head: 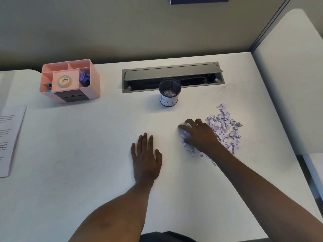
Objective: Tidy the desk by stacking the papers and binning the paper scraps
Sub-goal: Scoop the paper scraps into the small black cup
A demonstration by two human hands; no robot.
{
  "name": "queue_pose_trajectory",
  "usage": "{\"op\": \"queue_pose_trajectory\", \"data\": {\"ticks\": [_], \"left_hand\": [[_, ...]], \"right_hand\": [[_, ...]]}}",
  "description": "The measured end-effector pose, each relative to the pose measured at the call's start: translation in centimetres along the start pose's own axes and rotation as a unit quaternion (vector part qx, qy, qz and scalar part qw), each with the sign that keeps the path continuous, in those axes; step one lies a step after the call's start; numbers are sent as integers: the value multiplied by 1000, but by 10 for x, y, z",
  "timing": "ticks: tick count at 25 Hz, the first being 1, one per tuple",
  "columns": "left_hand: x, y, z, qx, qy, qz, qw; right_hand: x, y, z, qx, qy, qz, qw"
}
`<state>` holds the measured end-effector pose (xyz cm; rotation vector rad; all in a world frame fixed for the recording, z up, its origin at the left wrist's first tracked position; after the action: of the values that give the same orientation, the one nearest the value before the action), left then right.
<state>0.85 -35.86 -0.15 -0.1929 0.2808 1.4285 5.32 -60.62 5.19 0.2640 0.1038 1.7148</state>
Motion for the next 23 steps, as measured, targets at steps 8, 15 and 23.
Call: {"op": "queue_pose_trajectory", "data": {"ticks": [8,15,23], "left_hand": [[1,0,-1,-1,1,0,1000],[1,0,-1,7,1,0,1000],[0,-2,-1,9,6,8,1000]], "right_hand": [[0,-4,-12,-42,-81,-14,996],[-15,-26,19,-138,-310,-138,930],[6,-87,104,-315,-409,-93,852]]}}
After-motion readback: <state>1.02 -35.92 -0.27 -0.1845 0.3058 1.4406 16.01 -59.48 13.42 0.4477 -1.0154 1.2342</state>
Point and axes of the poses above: each hand's wrist, its own y-axis away from the middle knuckle, its own z-axis out of the back of the hand, x = y × z, the point moved 2 cm from there along -y, towards the middle knuckle, and after that the axes turned 1 degree about z, right-handed, at the moved point
